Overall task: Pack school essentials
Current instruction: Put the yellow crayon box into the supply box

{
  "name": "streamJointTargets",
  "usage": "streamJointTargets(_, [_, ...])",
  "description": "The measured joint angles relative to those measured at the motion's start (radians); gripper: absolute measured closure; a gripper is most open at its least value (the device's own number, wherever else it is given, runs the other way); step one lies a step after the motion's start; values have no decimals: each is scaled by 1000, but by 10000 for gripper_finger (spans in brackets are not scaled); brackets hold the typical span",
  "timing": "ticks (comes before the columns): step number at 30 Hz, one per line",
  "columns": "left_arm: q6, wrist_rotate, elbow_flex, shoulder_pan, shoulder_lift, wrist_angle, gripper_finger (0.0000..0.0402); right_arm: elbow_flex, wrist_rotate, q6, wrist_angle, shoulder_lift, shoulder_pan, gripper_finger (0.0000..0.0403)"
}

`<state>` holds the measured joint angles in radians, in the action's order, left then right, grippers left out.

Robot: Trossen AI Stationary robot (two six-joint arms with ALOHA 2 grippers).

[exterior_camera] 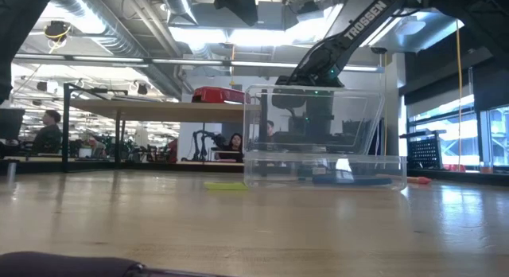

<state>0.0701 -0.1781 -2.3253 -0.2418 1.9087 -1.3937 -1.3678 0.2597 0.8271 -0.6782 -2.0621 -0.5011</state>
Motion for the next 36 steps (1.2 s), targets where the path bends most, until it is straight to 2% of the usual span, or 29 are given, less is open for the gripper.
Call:
streamJointTargets(26, [0, 0, 0, 0, 0, 0, 312, 0, 4, 1, -44, -1, 0, 76])
streamJointTargets(36, [0, 0, 0, 0, 0, 0, 312, -12, 2, -49, -75, -1, 0, 76])
